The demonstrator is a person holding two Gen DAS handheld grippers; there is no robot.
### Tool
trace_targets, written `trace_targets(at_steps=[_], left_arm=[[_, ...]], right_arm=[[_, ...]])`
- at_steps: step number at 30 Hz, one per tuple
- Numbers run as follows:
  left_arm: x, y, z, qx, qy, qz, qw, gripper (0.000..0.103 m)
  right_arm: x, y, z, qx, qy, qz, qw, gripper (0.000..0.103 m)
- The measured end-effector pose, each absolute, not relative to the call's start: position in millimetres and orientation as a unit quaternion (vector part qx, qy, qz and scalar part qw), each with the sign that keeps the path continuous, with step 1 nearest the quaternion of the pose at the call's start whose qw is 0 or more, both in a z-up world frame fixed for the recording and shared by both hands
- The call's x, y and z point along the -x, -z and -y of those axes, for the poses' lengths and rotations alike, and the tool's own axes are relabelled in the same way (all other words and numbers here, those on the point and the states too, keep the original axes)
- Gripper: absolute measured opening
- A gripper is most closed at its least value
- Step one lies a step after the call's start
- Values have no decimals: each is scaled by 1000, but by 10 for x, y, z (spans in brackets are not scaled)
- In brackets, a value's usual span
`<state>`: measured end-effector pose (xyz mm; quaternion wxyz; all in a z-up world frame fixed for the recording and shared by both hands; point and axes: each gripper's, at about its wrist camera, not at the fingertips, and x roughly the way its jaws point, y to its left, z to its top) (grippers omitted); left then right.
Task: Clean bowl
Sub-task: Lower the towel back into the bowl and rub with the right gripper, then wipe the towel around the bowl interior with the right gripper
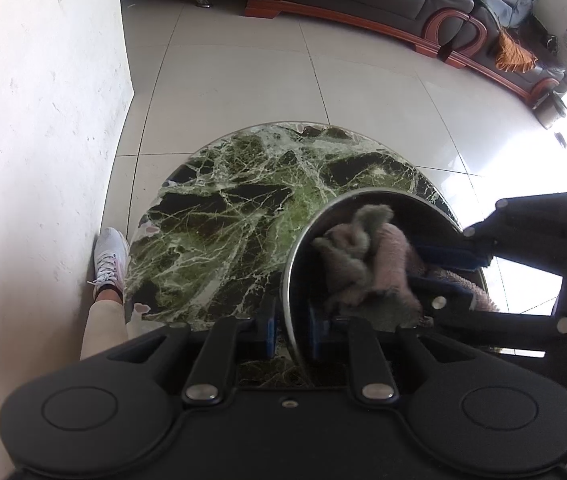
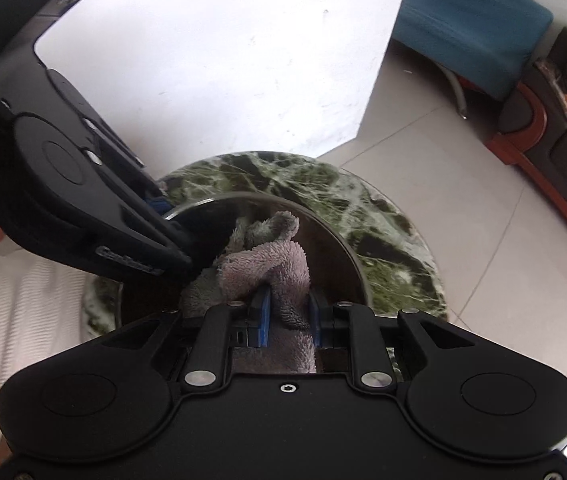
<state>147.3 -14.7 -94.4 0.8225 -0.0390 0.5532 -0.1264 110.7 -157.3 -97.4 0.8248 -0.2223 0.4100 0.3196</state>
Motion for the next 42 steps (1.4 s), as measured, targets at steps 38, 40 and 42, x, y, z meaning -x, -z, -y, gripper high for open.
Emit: trace_targets(at_steps=[38, 40, 42], left_arm=[[-1386, 823, -13, 54, 119, -530, 838, 7], [-1402, 824, -18, 57, 120, -529, 838, 6], [-1415, 825, -25, 59, 123, -528, 838, 6]], right_arm=[[-1011, 967, 1697, 71, -279, -456, 842, 19], [-1001, 926, 1687, 94, -281, -440, 848, 19], [-1000, 888, 1644, 120, -291, -421, 851, 19]])
